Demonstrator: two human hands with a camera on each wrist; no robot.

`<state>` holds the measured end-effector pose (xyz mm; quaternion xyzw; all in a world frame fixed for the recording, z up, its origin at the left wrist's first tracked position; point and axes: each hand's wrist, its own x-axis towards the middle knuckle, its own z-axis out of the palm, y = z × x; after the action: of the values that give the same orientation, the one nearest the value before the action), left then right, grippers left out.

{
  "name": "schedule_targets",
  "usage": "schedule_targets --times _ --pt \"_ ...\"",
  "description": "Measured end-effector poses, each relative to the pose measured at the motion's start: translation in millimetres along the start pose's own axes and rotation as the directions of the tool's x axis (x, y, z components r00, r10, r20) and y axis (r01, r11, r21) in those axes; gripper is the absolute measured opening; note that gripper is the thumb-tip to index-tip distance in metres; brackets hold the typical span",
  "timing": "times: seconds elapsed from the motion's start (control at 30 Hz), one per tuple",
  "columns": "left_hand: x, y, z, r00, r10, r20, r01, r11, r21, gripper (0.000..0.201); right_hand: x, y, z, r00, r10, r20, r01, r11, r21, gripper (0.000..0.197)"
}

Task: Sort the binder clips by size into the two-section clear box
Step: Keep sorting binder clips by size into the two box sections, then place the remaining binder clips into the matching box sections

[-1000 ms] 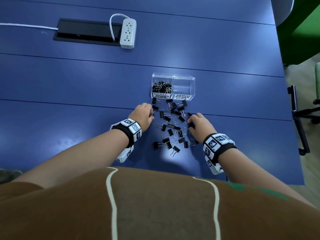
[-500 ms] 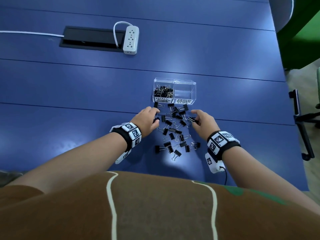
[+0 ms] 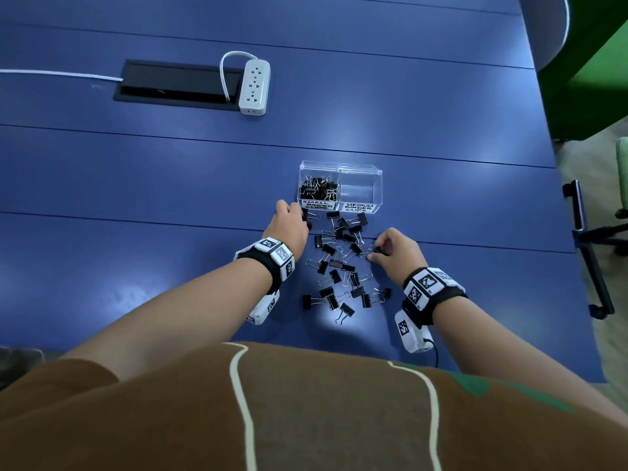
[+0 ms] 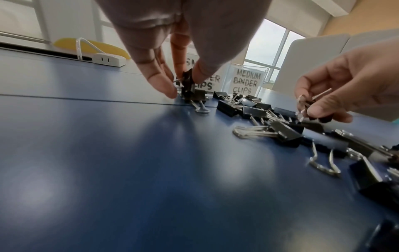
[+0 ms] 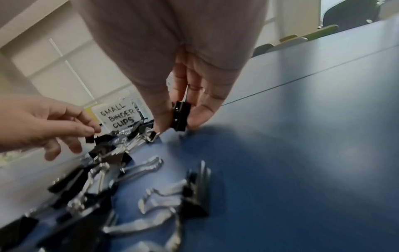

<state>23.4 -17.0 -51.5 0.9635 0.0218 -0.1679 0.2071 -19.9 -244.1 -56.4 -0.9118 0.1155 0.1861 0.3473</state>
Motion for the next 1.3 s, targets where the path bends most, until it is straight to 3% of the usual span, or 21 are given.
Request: schedule_targets --times 0.13,0.3,0.5,0.67,0.77,0.87,0.93,1.03,1.13,1.3 --pt "1 6 8 1.000 -0.023 0.005 0.022 0.999 0.032 0.029 8 -9 -17 0.998 0.008 -0.058 0.000 0.991 0.132 0.020" --pt "0 7 9 1.000 -0.003 0.023 0.001 0.995 0.096 0.035 41 -39 -51 0.985 -0.033 -0.169 0.063 0.983 0.174 0.017" --pt "-3 2 9 0.999 0.040 0.036 -0.044 0.992 0.120 0.025 70 -74 -61 0.971 -0.157 -0.181 0.158 0.987 -0.008 0.013" --pt "-6 -6 8 0.993 0.118 0.030 -0.119 0.993 0.029 0.016 62 -80 -56 0.952 -0.244 -0.185 0.224 0.967 -0.124 0.017" --pt "-8 -9 7 0.986 0.160 0.041 -0.160 0.987 -0.009 0.009 43 -77 -41 0.952 -0.291 -0.091 0.267 0.940 -0.213 0.008" --pt "-12 -9 5 0.983 0.181 0.042 -0.179 0.982 -0.058 0.009 28 -64 -17 0.966 -0.232 0.111 0.256 0.909 -0.330 0.014" --pt "-16 -4 1 0.974 0.224 0.033 -0.219 0.970 -0.104 0.010 23 -51 -3 0.968 -0.198 0.155 0.242 0.902 -0.358 0.027" --pt "-19 12 -9 0.950 0.312 0.018 -0.306 0.941 -0.145 0.016 17 -39 10 0.974 -0.181 0.134 0.217 0.914 -0.343 0.036" --pt "-10 38 -22 0.939 0.344 -0.026 -0.345 0.930 -0.125 0.020 13 -31 16 0.983 -0.171 0.066 0.182 0.937 -0.298 0.023" --pt "23 79 -39 0.939 0.340 -0.047 -0.343 0.931 -0.123 0.022 6 -20 19 0.994 -0.107 0.012 0.108 0.977 -0.185 0.020"
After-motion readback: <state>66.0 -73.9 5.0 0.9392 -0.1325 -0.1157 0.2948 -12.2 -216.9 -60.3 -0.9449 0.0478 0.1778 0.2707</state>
